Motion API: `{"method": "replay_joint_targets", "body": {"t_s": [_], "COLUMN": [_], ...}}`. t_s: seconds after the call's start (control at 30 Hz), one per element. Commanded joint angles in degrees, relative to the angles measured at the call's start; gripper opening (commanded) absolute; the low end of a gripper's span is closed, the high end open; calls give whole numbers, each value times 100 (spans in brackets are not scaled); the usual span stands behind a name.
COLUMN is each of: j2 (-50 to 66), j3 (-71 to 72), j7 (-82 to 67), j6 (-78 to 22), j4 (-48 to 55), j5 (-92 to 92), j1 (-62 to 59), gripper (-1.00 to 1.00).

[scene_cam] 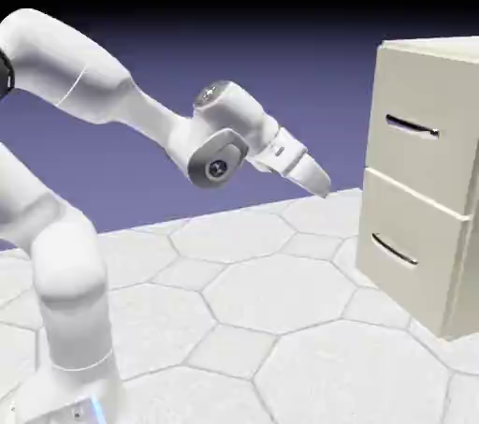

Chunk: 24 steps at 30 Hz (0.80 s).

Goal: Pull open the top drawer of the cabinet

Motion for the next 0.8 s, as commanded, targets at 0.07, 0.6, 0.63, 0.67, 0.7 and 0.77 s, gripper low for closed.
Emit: {"method": "replay_joint_targets", "body": {"t_s": [0.07,0.6,0.63,0.67,0.7,0.77], "j2": [293,1858,1955,2053,2151,2346], "j3": [-346,-2189,-2304,-2419,-2534,-2764], "j7": [-748,-4735,-4984,-5233,-5482,-5981], "j6": [-81,-514,-541,-568,-595,-649], "j4": [161,1022,1076,1129,1183,1291], "j5": [601,3805,4005,4205,4406,4806], "j1": [317,2009,2115,2221,2327,2538], "gripper": [0,0,0,0,0,0]}}
